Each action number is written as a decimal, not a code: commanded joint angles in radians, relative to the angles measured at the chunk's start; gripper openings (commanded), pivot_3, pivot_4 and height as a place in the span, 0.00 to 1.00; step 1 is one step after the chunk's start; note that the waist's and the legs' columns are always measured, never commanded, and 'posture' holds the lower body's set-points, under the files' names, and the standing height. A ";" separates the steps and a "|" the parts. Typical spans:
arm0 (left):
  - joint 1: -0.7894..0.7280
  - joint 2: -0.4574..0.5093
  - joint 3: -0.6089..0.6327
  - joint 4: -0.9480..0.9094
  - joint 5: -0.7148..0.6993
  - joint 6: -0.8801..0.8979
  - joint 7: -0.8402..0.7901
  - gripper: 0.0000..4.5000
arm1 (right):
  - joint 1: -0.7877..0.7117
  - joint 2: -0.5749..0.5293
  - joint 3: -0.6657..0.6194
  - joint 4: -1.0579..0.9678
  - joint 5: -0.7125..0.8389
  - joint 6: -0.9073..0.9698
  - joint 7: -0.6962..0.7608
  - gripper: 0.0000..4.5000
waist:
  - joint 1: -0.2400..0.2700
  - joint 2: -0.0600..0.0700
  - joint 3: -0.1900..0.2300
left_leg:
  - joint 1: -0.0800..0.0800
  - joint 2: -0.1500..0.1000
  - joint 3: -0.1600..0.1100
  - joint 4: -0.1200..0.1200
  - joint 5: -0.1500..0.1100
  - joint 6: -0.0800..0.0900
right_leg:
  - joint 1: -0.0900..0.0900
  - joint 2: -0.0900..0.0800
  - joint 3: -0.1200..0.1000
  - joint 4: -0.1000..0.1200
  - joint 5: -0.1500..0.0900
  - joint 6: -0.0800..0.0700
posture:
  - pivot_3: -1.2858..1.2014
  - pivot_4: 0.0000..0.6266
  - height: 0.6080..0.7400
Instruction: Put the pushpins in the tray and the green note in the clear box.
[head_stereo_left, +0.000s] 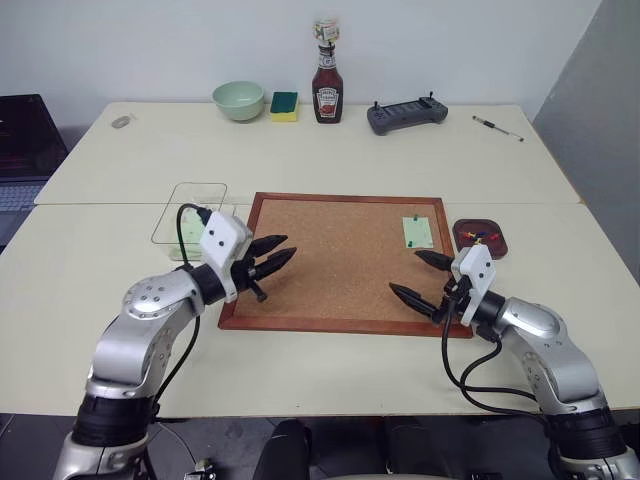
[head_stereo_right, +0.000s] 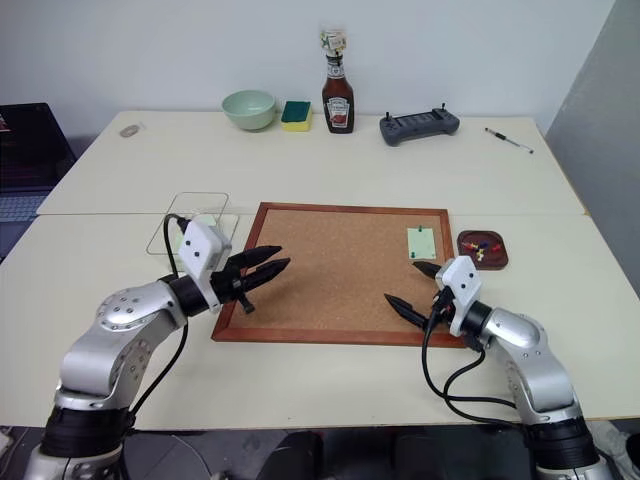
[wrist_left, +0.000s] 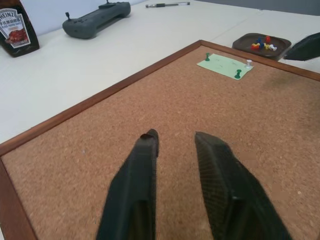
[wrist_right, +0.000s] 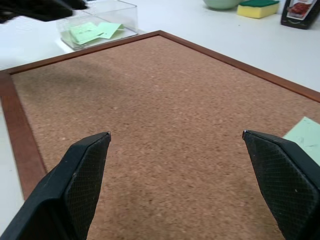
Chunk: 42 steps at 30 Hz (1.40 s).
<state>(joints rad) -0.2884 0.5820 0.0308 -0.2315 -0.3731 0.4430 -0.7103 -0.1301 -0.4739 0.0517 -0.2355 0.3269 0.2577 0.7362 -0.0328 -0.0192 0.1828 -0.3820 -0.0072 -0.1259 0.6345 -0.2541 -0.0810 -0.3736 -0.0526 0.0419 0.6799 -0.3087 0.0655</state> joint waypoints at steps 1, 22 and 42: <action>-0.044 -0.034 -0.044 0.054 0.030 -0.049 -0.015 0.08 | -0.005 0.003 0.003 -0.052 0.010 0.002 0.002 1.00 | 0.000 0.000 0.000 | 0.000 0.000 0.000 0.000 0.000 0.000 | 0.000 0.000 0.000 0.000 0.000 0.000 | 0.52 0.24 1.00; -0.226 -0.214 -0.176 0.503 0.166 -0.241 -0.096 0.01 | -0.061 0.053 0.018 -0.089 0.004 0.123 -0.090 1.00 | 0.000 0.000 0.000 | -0.001 -0.001 -0.001 0.000 0.000 0.000 | -0.001 0.000 0.000 0.000 0.000 0.000 | 0.52 0.24 1.00; -0.168 -0.276 -0.172 0.576 0.173 -0.265 -0.112 0.01 | -0.462 0.089 -0.002 0.288 -0.070 0.262 -0.238 1.00 | -0.001 0.002 -0.001 | 0.001 -0.001 0.000 0.000 0.000 0.000 | 0.000 0.000 0.000 0.001 0.000 0.000 | 0.52 0.24 1.00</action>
<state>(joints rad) -0.4803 0.3210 -0.1186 0.3285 -0.2062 0.1672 -0.8043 -0.5388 -0.3899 0.0307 -0.0195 0.3077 0.5529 0.5197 -0.0342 -0.0176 0.1817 -0.3815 -0.0081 -0.1258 0.6349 -0.2540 -0.0810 -0.3736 -0.0529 0.0420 0.6806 -0.3086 0.0655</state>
